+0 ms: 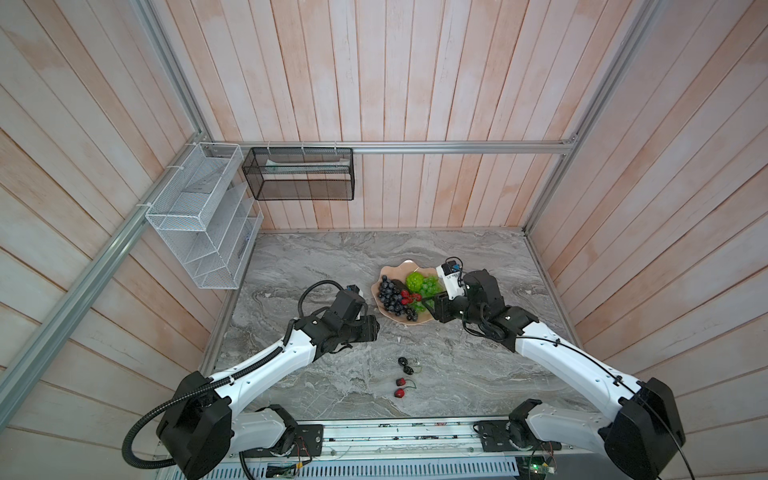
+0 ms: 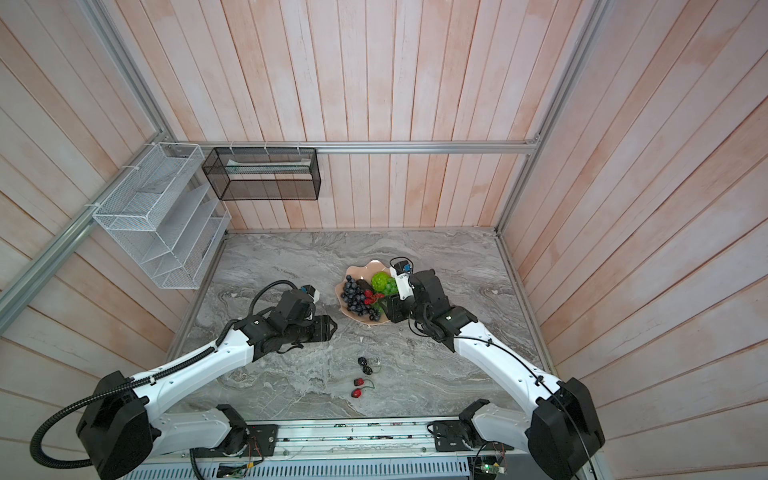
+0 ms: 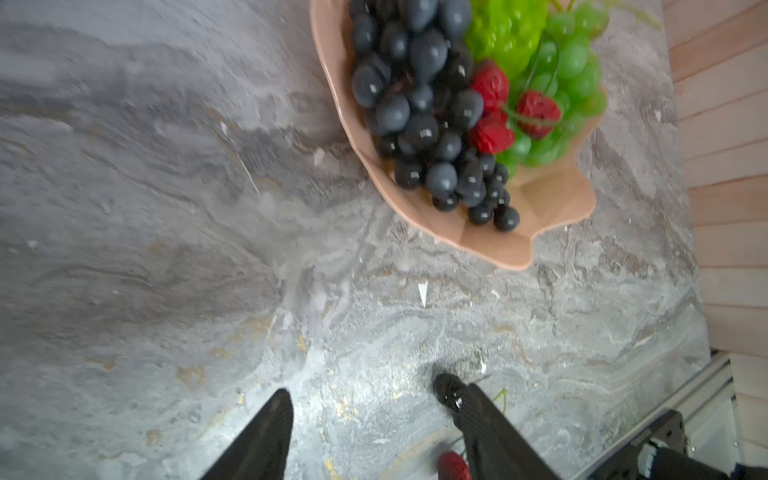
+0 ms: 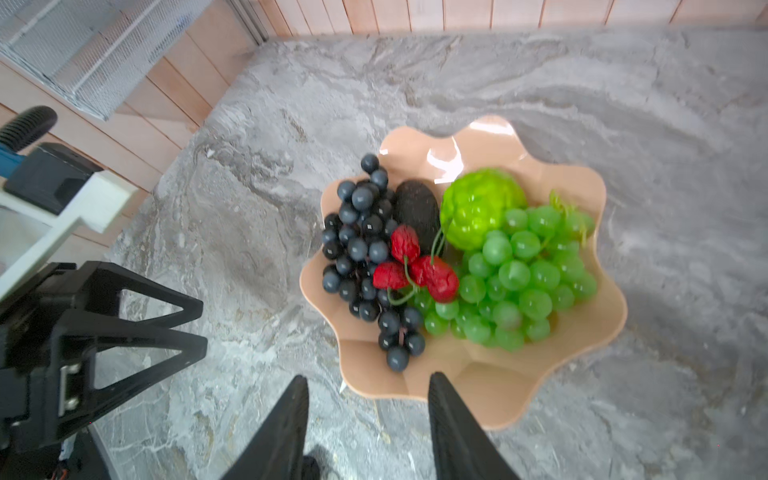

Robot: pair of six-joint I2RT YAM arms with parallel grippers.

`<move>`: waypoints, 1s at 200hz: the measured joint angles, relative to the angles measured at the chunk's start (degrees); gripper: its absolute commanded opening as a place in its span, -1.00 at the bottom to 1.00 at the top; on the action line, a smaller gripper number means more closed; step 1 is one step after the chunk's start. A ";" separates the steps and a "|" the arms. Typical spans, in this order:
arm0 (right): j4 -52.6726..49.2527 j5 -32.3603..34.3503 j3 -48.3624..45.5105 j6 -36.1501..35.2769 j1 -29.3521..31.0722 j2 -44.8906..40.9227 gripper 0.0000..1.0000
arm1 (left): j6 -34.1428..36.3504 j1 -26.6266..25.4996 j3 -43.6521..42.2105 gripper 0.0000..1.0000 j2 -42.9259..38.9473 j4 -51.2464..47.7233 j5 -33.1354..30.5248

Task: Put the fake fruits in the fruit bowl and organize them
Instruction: 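Withdraw the right gripper while the left gripper moves over the remaining cherries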

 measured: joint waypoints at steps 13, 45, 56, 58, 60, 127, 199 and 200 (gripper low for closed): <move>-0.09 0.09 -2.05 0.79 0.46 -1.11 -0.04 | -0.37 -2.40 -2.19 0.34 0.00 0.46 1.55; -0.24 0.13 -5.70 2.99 2.12 -3.43 -0.04 | -0.81 -7.21 -5.44 0.34 0.00 1.18 4.02; -0.50 0.17 -7.15 3.69 3.30 -4.04 -0.04 | -0.81 -9.03 -5.86 0.34 0.02 1.66 4.35; -0.59 0.20 -7.43 3.80 3.52 -4.15 -0.04 | -0.79 -9.38 -5.90 0.34 0.02 1.75 4.33; -0.68 0.20 -7.72 3.89 3.74 -4.24 -0.04 | -0.79 -9.70 -5.95 0.34 0.02 1.86 4.35; -5.84 1.79 -16.20 7.63 5.53 -9.29 0.08 | 5.66 -24.06 0.20 0.32 6.40 -1.95 -2.23; -6.88 -0.04 -16.15 10.05 -2.34 -13.18 0.11 | 22.40 -31.30 13.66 0.07 18.69 -8.39 -10.71; -6.88 -0.11 -16.15 10.05 -2.43 -13.22 0.12 | 22.56 -31.34 13.77 0.07 18.84 -8.48 -10.80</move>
